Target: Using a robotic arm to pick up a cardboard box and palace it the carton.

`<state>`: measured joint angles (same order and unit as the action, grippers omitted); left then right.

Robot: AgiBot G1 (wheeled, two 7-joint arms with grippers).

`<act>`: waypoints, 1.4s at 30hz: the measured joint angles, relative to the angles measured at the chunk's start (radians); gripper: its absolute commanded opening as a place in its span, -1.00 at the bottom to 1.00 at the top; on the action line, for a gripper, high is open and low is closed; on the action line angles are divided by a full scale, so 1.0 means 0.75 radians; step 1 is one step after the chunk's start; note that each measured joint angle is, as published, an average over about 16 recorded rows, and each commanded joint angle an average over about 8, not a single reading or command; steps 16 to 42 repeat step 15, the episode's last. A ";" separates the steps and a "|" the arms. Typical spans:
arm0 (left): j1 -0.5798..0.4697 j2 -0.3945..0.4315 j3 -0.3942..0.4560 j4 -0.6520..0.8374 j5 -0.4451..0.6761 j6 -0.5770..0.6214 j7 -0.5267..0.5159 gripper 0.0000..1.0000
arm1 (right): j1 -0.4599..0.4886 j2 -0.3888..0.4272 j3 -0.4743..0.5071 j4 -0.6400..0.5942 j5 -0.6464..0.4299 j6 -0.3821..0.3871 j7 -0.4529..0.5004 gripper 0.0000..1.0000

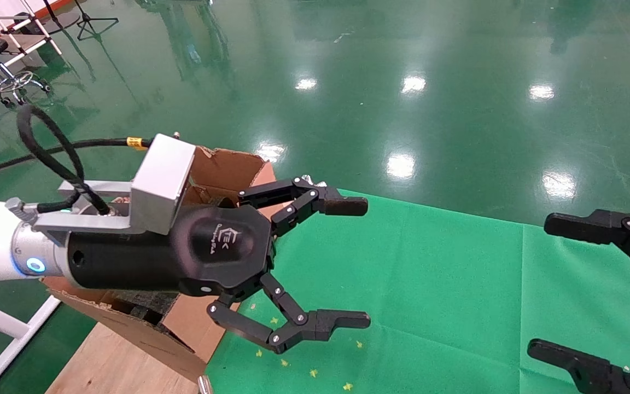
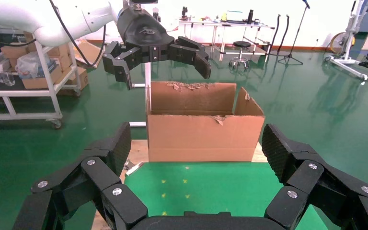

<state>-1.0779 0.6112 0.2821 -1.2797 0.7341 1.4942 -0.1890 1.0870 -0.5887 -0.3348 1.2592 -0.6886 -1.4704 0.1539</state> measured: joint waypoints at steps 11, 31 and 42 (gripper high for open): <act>0.000 0.000 0.000 0.000 0.000 0.000 0.000 1.00 | 0.000 0.000 0.000 0.000 0.000 0.000 0.000 1.00; 0.000 0.000 0.000 0.000 0.000 0.000 0.000 1.00 | 0.000 0.000 0.000 0.000 0.000 0.000 0.000 1.00; 0.000 0.000 0.000 0.000 0.000 0.000 0.000 1.00 | 0.000 0.000 0.000 0.000 0.000 0.000 0.000 1.00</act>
